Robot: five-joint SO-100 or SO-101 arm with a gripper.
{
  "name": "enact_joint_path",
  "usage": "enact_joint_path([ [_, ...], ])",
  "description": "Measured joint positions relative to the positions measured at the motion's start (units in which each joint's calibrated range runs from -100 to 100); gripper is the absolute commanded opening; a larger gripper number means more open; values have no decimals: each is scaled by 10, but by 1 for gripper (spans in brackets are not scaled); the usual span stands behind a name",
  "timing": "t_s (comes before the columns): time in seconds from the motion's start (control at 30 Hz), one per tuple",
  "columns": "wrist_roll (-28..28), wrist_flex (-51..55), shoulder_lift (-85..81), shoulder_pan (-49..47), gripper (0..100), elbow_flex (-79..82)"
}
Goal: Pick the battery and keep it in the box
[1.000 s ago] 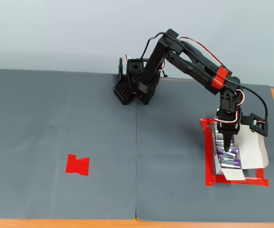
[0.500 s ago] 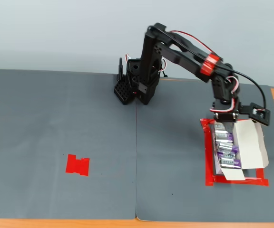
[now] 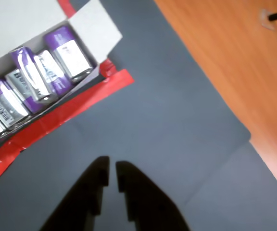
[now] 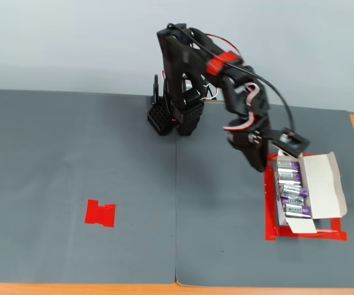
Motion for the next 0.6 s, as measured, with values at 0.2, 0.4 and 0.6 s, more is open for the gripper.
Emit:
enact_joint_path([
  [0.2, 0, 0, -134, 80, 2, 74],
  [0.4, 0, 0, -248, 147, 2, 142],
  [0.6, 0, 0, -355, 221, 2, 203],
])
